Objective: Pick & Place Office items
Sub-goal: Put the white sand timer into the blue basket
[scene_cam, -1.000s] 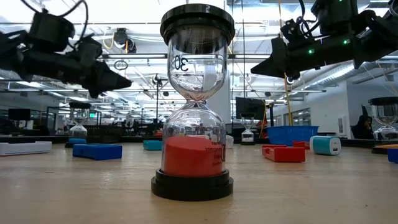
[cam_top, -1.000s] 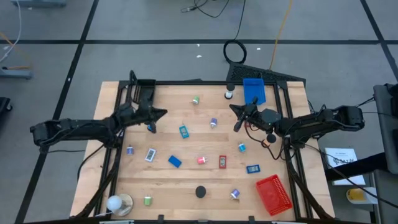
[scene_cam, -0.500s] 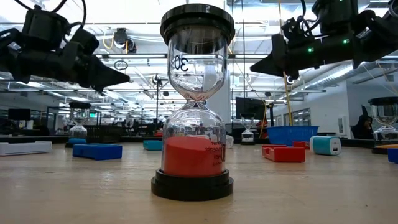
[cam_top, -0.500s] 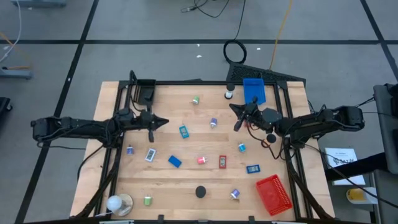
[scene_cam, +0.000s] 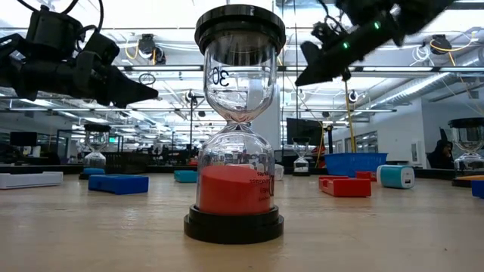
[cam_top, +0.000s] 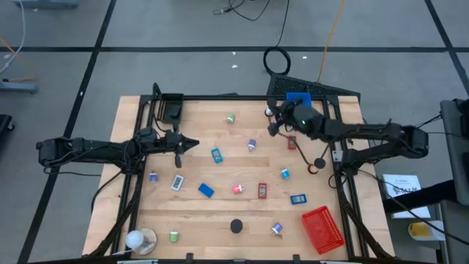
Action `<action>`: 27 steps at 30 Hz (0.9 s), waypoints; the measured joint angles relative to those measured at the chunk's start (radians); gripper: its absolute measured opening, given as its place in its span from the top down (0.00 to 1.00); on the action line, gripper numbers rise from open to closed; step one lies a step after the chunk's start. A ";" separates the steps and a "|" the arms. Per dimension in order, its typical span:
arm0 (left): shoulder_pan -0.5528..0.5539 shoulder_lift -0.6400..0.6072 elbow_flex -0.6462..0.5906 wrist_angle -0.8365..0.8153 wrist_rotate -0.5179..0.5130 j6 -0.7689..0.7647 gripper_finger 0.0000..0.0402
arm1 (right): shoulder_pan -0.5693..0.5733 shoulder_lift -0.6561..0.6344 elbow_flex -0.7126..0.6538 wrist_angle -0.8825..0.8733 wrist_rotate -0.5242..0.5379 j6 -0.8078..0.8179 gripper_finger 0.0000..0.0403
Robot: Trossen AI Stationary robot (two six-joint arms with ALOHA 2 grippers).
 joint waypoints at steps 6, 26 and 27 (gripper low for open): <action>0.000 0.000 0.000 -0.007 0.000 -0.002 0.98 | -0.053 0.000 0.209 -0.351 -0.005 0.161 0.99; 0.000 0.000 0.000 -0.068 -0.008 0.020 0.99 | -0.323 0.485 0.664 -0.842 -0.290 0.204 0.43; 0.000 0.000 0.000 -0.068 -0.008 0.020 0.99 | -0.330 0.495 0.664 -0.844 -0.288 0.194 0.42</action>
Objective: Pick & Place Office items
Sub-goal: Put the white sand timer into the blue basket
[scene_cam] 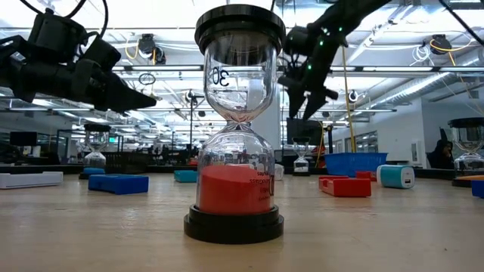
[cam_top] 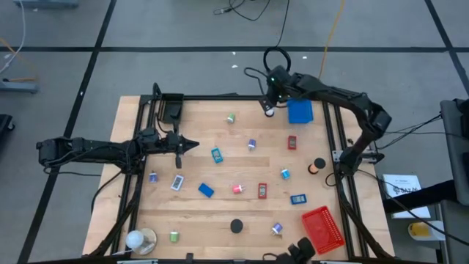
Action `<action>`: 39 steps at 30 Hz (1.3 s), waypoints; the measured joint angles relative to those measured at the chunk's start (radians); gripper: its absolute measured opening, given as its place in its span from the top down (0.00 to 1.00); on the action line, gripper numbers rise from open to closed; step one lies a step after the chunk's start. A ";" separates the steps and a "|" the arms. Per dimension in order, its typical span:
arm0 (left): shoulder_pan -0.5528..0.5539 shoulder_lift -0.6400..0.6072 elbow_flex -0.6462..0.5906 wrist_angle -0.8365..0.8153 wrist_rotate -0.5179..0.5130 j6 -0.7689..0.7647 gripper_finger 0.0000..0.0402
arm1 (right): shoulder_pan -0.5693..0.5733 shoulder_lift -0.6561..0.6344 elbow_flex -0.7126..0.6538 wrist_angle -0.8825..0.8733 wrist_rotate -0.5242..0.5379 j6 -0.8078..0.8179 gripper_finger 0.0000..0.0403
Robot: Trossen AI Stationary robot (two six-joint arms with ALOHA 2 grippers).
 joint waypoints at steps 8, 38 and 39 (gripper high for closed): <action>0.000 0.000 0.000 0.000 0.000 -0.001 0.93 | -0.017 0.043 0.000 0.007 -0.002 -0.061 0.35; 0.000 0.000 0.000 -0.016 -0.001 -0.011 0.92 | -0.024 0.108 -0.122 0.191 0.002 -0.086 0.39; 0.000 0.000 0.000 -0.017 -0.001 -0.011 0.92 | -0.024 0.108 -0.122 0.192 0.002 -0.087 0.40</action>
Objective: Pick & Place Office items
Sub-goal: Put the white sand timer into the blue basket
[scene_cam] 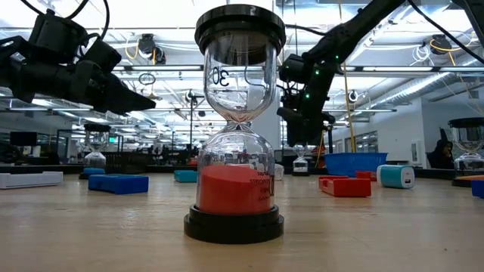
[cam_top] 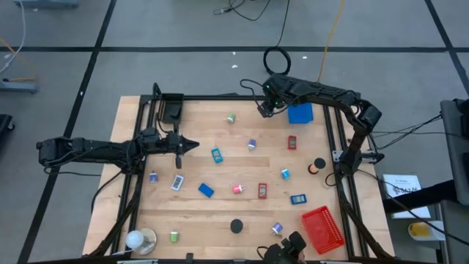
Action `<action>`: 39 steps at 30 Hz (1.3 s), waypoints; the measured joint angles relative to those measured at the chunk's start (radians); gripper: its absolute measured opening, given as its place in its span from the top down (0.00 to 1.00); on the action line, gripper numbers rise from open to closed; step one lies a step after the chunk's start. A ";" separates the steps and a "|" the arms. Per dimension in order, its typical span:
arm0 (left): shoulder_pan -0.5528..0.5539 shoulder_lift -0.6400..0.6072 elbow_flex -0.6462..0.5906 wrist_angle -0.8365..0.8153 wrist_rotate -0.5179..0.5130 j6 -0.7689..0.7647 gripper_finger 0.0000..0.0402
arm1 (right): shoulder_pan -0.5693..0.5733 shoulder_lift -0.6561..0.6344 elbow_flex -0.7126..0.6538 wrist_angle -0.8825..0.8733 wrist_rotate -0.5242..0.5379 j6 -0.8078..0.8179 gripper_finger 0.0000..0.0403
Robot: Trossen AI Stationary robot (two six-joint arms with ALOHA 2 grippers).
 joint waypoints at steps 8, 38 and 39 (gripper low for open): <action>0.000 0.000 0.000 -0.001 0.000 0.000 0.92 | 0.001 0.001 0.000 0.003 0.000 0.003 0.48; 0.000 0.000 0.000 -0.006 0.000 -0.006 0.92 | -0.272 -0.265 -0.118 -0.148 0.049 0.011 0.47; 0.000 0.000 0.000 -0.007 0.000 -0.003 0.92 | -0.283 -0.265 -0.139 -0.129 0.049 0.006 0.47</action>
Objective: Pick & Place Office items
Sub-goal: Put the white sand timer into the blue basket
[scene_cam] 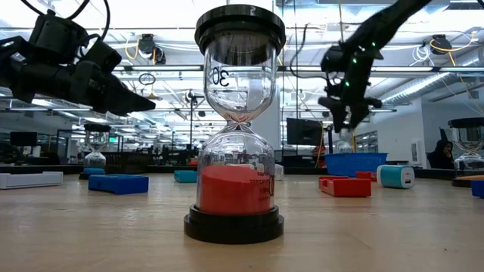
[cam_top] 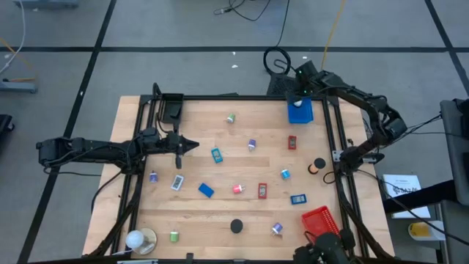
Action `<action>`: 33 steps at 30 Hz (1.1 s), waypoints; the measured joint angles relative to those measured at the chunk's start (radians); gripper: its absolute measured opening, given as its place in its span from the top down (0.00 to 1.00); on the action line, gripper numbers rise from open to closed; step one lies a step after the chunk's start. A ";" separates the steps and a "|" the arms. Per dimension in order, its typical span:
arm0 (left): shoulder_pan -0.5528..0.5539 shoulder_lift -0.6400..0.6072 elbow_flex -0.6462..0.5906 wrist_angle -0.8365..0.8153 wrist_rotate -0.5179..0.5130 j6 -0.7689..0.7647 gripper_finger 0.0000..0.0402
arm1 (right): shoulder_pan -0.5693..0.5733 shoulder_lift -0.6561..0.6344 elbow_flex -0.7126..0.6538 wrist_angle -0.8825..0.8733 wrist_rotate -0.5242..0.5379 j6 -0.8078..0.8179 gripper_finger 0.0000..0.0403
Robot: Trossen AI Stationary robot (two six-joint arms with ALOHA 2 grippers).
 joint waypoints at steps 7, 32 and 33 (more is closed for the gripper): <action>0.000 0.000 0.000 0.000 0.000 0.003 0.92 | -0.049 0.001 -0.119 0.121 -0.027 -0.040 0.47; 0.000 0.000 0.000 -0.001 -0.001 0.005 0.92 | -0.072 0.000 -0.173 0.243 -0.052 -0.119 0.46; 0.000 0.000 0.000 -0.002 -0.001 0.005 0.92 | -0.073 0.000 -0.173 0.242 -0.052 -0.122 0.46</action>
